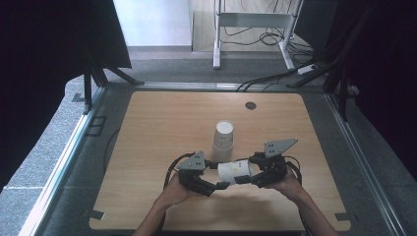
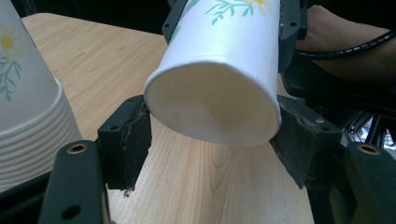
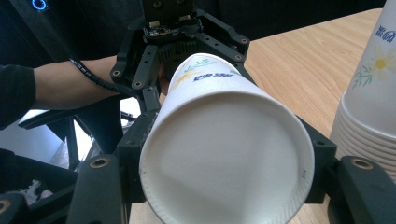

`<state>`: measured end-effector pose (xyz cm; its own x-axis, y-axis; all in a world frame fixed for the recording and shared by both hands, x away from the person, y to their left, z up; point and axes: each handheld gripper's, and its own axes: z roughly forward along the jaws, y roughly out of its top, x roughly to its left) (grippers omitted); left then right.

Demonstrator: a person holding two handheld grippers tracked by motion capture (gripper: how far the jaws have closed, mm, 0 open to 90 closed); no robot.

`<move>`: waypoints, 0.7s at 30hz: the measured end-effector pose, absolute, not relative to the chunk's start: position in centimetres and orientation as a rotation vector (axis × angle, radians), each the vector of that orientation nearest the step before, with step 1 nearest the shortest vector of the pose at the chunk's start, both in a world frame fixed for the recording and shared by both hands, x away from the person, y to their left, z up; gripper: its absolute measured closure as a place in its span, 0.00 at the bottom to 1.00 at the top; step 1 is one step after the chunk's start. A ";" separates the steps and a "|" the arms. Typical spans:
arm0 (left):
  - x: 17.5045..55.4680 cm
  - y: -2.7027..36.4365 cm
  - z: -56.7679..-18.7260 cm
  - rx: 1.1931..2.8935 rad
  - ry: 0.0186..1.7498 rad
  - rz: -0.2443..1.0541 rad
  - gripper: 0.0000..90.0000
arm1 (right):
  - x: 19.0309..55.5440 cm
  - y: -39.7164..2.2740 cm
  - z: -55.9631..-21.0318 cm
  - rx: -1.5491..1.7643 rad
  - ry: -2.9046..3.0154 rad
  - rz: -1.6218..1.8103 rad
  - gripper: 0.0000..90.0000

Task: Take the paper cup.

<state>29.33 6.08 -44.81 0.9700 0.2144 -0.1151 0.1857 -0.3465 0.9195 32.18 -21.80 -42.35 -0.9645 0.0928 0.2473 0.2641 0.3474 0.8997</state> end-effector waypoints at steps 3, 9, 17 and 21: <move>29.3 6.1 -44.9 1.937 0.287 0.031 0.35 | 32.2 -21.8 -42.4 -0.326 -2.454 -1.675 0.41; 29.3 6.0 -45.1 1.943 0.288 0.034 0.37 | 32.4 -21.9 -42.6 -0.330 -2.449 -1.649 0.41; 29.3 6.0 -45.1 1.939 0.295 0.038 0.39 | 32.7 -21.9 -42.8 -0.343 -2.447 -1.629 0.39; 29.3 6.1 -45.0 1.932 0.293 0.035 0.40 | 32.6 -21.8 -42.8 -0.340 -2.462 -1.618 0.37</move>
